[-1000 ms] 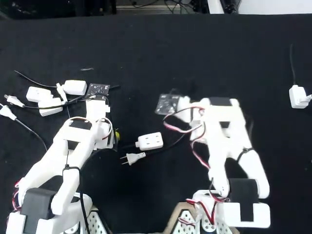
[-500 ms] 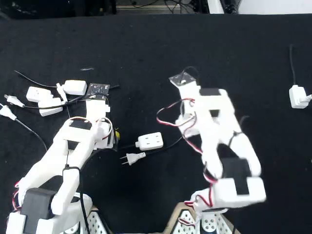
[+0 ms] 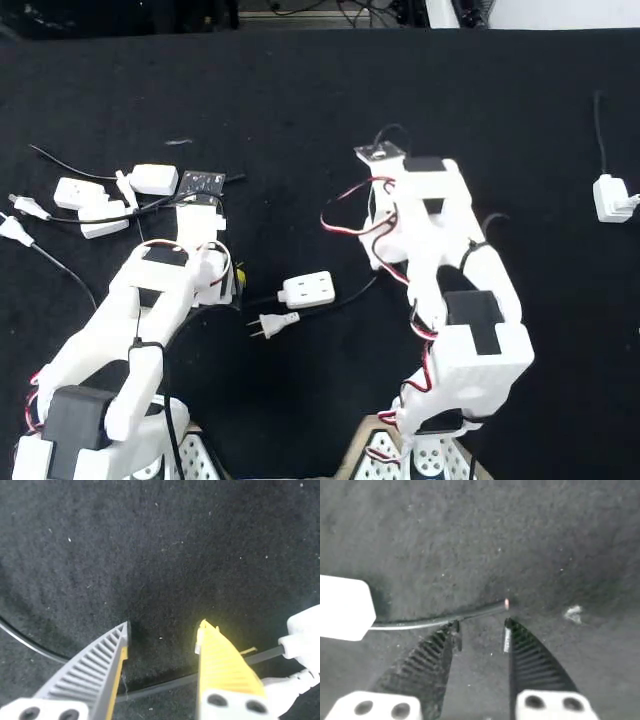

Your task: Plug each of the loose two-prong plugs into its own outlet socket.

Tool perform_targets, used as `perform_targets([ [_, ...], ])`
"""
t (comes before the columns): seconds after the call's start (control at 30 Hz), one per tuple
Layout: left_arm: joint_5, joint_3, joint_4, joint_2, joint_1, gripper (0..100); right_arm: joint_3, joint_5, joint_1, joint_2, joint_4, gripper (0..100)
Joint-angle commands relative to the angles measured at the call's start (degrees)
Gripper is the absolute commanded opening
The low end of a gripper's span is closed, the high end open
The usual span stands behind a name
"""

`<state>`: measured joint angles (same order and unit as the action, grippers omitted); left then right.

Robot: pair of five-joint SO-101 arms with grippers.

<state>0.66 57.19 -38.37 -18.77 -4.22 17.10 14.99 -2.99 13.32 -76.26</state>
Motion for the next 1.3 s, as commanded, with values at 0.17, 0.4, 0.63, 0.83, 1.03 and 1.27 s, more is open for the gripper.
perform_targets([
  [0.17,0.18,0.04,0.53,-1.67,0.66,22,-0.57,-5.45,-0.35,-8.48,0.88,13.1],
  [0.4,0.18,0.04,0.44,-1.67,0.66,22,2.33,-13.54,-4.57,-4.35,5.63,13.2],
  [0.63,0.18,0.04,0.35,-1.67,0.66,22,1.63,-16.35,-3.43,0.48,7.12,13.2],
  [0.83,0.18,0.04,0.35,-1.67,0.66,22,1.98,-15.91,-2.73,1.19,7.12,13.2],
  [1.03,0.18,0.04,0.26,-1.67,0.66,22,2.07,-15.91,-2.73,1.27,7.21,2.8],
  [1.27,0.18,0.04,0.26,-1.67,0.66,22,1.19,-15.03,3.34,-4.53,6.68,1.1],
])
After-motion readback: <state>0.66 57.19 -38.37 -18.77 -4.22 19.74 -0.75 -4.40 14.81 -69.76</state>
